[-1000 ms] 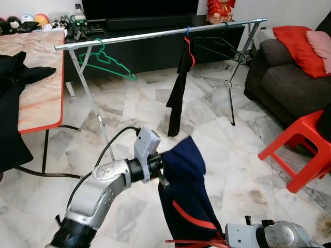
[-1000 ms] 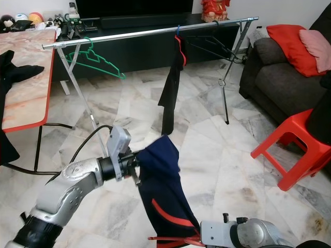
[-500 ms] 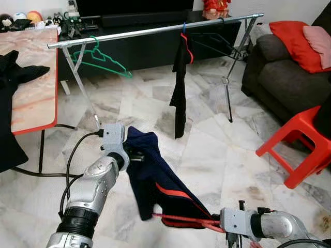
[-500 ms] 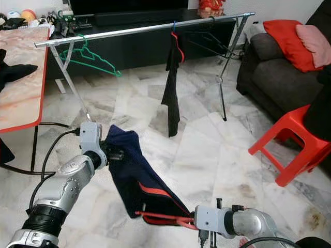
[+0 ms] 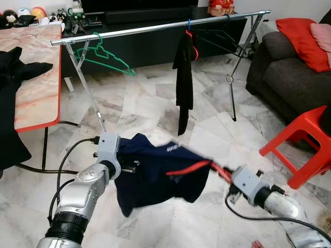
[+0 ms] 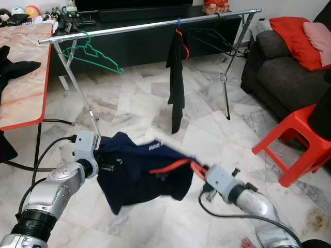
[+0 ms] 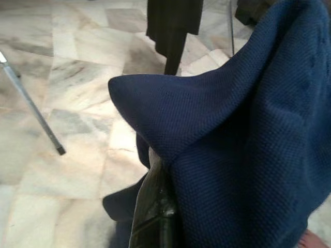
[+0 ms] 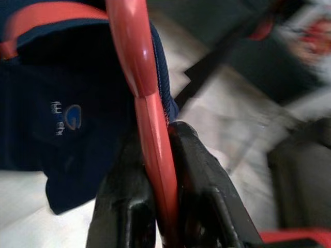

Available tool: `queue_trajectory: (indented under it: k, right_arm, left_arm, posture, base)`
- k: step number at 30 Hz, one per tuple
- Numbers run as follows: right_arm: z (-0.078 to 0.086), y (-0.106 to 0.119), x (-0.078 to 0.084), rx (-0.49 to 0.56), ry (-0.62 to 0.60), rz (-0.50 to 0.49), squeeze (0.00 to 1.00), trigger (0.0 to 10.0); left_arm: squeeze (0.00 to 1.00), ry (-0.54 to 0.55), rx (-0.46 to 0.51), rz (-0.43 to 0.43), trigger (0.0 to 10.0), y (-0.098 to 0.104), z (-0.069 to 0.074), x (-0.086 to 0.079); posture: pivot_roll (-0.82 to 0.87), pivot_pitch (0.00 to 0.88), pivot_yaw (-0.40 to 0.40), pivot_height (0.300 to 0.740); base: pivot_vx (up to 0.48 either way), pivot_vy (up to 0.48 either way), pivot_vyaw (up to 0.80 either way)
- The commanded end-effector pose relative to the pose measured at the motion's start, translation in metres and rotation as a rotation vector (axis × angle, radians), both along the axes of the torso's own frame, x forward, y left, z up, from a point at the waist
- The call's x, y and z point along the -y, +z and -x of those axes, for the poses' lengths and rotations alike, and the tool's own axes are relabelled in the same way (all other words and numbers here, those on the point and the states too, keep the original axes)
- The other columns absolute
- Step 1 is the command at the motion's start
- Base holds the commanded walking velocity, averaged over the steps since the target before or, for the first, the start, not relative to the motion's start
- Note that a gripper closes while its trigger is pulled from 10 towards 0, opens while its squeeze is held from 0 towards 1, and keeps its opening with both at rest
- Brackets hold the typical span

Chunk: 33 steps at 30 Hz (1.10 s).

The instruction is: Hang hanger

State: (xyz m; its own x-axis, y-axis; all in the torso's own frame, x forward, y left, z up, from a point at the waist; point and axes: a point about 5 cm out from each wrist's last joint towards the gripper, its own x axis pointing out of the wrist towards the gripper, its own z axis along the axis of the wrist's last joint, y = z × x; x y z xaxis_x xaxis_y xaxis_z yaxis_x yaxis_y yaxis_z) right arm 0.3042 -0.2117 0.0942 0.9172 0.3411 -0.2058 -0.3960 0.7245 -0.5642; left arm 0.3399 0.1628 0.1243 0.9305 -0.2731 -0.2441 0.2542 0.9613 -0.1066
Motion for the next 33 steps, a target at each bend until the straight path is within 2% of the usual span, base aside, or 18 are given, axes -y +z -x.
queue_trajectory:
  k: [1,2,3,5,6,8,10,11,13,19,21,22,23,24,26,30,32,33]
  right_arm:
    - [-0.005,0.017,0.021,0.122,-0.204,-0.063,0.00,0.0]
    - [-0.005,0.026,0.014,0.204,-0.283,-0.142,0.00,0.0]
    - [-0.005,0.031,0.011,0.275,-0.340,-0.149,0.00,0.0]
    - [-0.003,0.036,0.002,0.370,-0.366,-0.150,0.00,0.0]
    - [-0.003,0.036,-0.002,0.388,-0.363,-0.109,0.00,0.0]
    - [-0.003,0.034,-0.005,0.396,-0.362,-0.102,0.00,0.0]
    - [-0.002,0.032,-0.009,0.398,-0.369,-0.128,0.00,0.0]
    - [-0.001,0.028,-0.017,0.394,-0.376,-0.175,0.00,0.0]
    - [0.002,0.028,-0.021,0.422,-0.385,-0.153,0.00,0.0]
    - [0.004,0.021,-0.024,0.408,-0.419,-0.162,0.00,0.0]
    - [0.004,0.018,-0.026,0.379,-0.410,-0.188,0.00,0.0]
    - [0.003,0.014,-0.029,0.329,-0.397,-0.239,0.00,0.0]
    - [0.003,0.012,-0.030,0.312,-0.393,-0.258,0.00,0.0]
    - [0.002,0.005,-0.031,0.233,-0.388,-0.281,0.00,0.0]
    - [0.002,0.001,-0.031,0.201,-0.386,-0.290,0.00,0.0]
    - [0.002,0.001,-0.021,0.215,-0.415,-0.232,0.00,0.0]
    - [0.002,-0.004,-0.015,0.176,-0.423,-0.224,0.00,0.0]
    - [0.002,-0.004,-0.015,0.171,-0.421,-0.221,0.00,0.0]
  left_arm:
    - [0.00,0.055,0.002,-0.008,5.8,0.000,0.001,-0.011]
    - [0.00,0.046,0.003,-0.004,5.7,0.000,0.002,-0.008]
    - [0.00,0.042,0.005,0.000,5.7,0.000,0.002,-0.006]
    - [0.00,0.038,0.016,0.005,5.6,0.002,0.001,-0.003]
    - [0.00,0.040,0.026,0.009,5.5,0.003,0.001,-0.003]
    - [0.00,0.041,0.034,0.015,5.5,0.004,0.000,-0.002]
    - [0.00,0.041,0.044,0.018,5.5,0.007,0.000,-0.002]
    - [0.00,0.040,0.064,0.025,5.4,0.011,-0.001,-0.002]
    - [0.00,0.043,0.080,0.028,5.4,0.013,-0.002,-0.003]
    - [0.00,0.035,0.113,0.033,5.5,0.017,-0.002,0.000]
    - [0.00,0.020,0.130,0.040,6.9,0.019,-0.001,0.002]
    - [0.00,0.009,0.165,0.058,8.8,0.024,-0.001,0.004]
    - [0.00,0.007,0.179,0.065,8.8,0.026,-0.001,0.005]
    - [0.00,0.012,0.215,0.078,10.0,0.032,-0.002,0.004]
    - [0.00,0.017,0.246,0.098,10.0,0.038,-0.003,0.004]
    - [0.00,-0.008,0.332,0.159,10.0,0.053,-0.002,0.005]
    - [0.00,-0.042,0.414,0.247,10.0,0.071,0.002,0.006]
    - [0.00,-0.045,0.423,0.252,10.0,0.072,0.003,0.006]
  posture:
    - [-0.02,0.177,-0.012,0.740]
    - [-0.02,0.177,-0.009,0.740]
    - [-0.02,0.179,-0.008,0.740]
    - [-0.02,0.178,-0.007,0.740]
    - [-0.02,0.180,-0.004,0.740]
    - [-0.02,0.180,-0.004,0.740]
    - [-0.01,0.179,-0.003,0.740]
    - [-0.01,0.178,-0.004,0.740]
    - [-0.01,0.178,-0.004,0.740]
    - [-0.02,0.176,-0.005,0.740]
    - [-0.02,0.175,-0.006,0.740]
    - [-0.02,0.176,-0.006,0.740]
    - [-0.02,0.176,-0.006,0.740]
    - [-0.02,0.176,-0.008,0.740]
    - [-0.02,0.175,-0.010,0.740]
    - [-0.02,0.175,-0.013,0.740]
    - [-0.02,0.173,-0.016,0.740]
    - [-0.02,0.173,-0.016,0.740]
  base:
    - [0.000,0.000,0.00]
    - [0.000,0.000,0.00]
    - [0.000,0.000,0.00]
    - [0.000,0.000,0.00]
    - [0.000,0.000,0.00]
    - [0.000,0.000,0.00]
    - [0.000,0.000,0.00]
    - [0.000,0.000,0.00]
    - [0.000,0.000,0.00]
    - [0.000,0.000,0.00]
    - [0.000,0.000,0.00]
    - [0.000,0.000,0.00]
    - [0.000,0.000,0.00]
    - [0.000,0.000,0.00]
    - [0.000,0.000,0.00]
    - [0.000,0.000,0.00]
    - [0.000,0.000,0.00]
    - [0.000,0.000,0.00]
